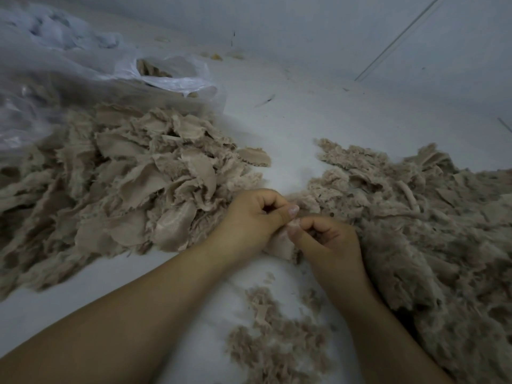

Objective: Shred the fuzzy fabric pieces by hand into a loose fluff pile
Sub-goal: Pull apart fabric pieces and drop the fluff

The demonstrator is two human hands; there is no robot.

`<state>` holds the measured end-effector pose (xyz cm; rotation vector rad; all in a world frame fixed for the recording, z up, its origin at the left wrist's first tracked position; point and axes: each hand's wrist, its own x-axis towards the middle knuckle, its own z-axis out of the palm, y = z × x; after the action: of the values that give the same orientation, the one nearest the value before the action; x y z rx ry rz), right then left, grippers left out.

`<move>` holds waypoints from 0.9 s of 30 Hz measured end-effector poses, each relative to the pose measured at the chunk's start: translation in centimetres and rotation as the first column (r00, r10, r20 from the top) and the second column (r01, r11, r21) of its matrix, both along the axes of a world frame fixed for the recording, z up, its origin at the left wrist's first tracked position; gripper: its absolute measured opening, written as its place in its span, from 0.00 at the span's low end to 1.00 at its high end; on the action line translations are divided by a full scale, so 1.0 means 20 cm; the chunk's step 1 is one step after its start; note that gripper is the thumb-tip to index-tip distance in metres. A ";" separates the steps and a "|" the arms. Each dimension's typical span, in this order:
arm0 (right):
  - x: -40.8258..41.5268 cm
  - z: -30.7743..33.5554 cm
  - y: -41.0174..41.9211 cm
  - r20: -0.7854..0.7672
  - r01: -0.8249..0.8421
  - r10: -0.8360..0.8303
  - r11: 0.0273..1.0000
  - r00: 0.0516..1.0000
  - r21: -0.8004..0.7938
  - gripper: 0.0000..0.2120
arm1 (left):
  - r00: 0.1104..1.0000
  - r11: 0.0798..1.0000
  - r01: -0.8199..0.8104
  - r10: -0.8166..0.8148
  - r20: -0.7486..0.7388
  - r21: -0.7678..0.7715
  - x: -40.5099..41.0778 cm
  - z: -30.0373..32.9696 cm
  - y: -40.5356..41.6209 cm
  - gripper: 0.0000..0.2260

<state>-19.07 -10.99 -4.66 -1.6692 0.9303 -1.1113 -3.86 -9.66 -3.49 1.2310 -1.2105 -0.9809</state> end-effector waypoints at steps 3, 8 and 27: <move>0.00 -0.01 0.00 0.022 0.016 -0.017 1.000 1.000 0.022 0.11 | 0.996 0.998 -0.057 0.060 -0.064 0.039 0.03 0.00 0.00 0.10; 0.00 -0.02 -0.01 0.017 -0.010 0.010 1.000 1.000 0.024 0.11 | 0.998 0.998 0.044 -0.042 -0.048 0.048 0.03 0.01 -0.01 0.09; 0.00 -0.02 -0.03 0.116 0.171 -0.175 0.984 0.978 0.046 0.17 | 0.919 0.927 0.374 -0.373 -0.130 -0.015 0.12 0.01 0.04 0.20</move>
<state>-18.99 -11.54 -5.05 -1.4970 1.0268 -1.2883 -1.38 -8.95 -3.26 0.9407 -1.3654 -1.3276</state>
